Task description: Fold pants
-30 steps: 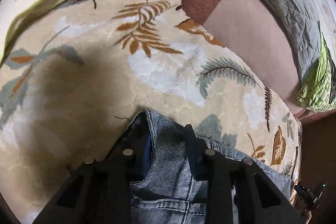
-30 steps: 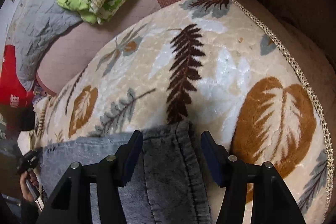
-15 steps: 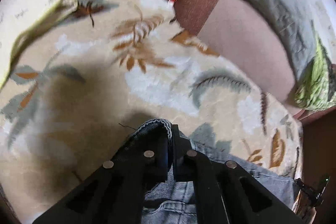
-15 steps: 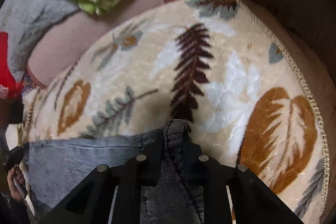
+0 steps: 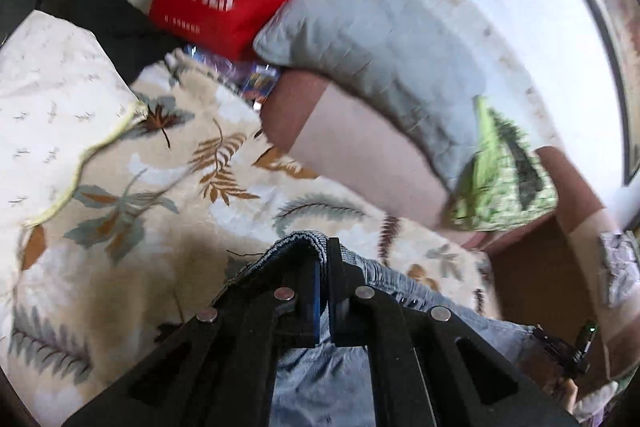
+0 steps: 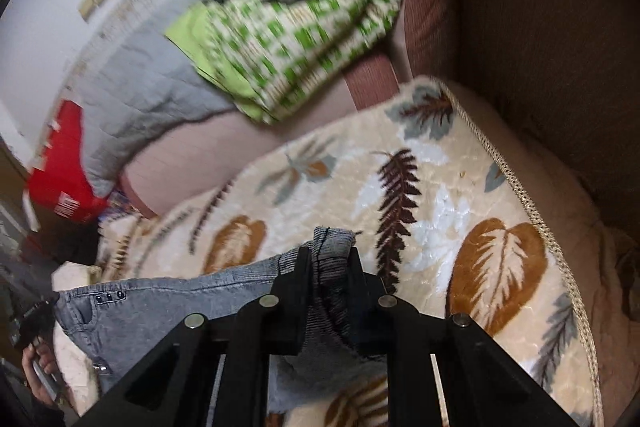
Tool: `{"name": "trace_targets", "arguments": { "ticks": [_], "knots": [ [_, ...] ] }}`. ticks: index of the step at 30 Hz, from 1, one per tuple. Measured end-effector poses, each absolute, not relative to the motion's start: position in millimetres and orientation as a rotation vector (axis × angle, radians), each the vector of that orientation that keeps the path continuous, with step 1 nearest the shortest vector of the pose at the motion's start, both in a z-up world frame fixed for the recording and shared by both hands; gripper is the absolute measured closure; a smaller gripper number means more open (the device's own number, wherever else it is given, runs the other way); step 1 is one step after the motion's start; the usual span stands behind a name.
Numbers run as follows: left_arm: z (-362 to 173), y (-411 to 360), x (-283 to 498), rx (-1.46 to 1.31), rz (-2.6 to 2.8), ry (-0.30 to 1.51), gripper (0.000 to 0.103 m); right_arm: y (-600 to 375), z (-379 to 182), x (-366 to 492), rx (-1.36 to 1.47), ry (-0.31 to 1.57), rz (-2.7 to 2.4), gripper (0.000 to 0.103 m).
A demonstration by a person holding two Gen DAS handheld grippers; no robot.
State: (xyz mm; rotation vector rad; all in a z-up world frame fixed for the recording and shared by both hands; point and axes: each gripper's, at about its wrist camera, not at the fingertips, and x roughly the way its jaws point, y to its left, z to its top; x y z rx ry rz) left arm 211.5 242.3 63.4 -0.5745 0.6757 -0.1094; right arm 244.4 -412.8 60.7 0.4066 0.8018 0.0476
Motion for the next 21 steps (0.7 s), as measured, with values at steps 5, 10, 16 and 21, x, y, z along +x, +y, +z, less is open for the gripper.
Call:
{"name": "trace_targets", "arguments": {
  "ticks": [5,10,16,21],
  "knots": [
    [80,265,119,-0.574,-0.165,0.61,0.101,-415,84,171,0.432,0.713,0.134,0.086],
    [35,289,32,-0.549,-0.231,0.702,0.1,-410,40,74,0.392,0.797,0.222,0.085],
    [-22,326,-19,-0.522,-0.03,0.912,0.094,-409,-53,-1,0.355,1.138,0.256,0.063],
    [14,309,-15,-0.459,0.007,0.832,0.048,-443,-23,-8,0.528,1.013,0.158,0.043]
  ]
}}
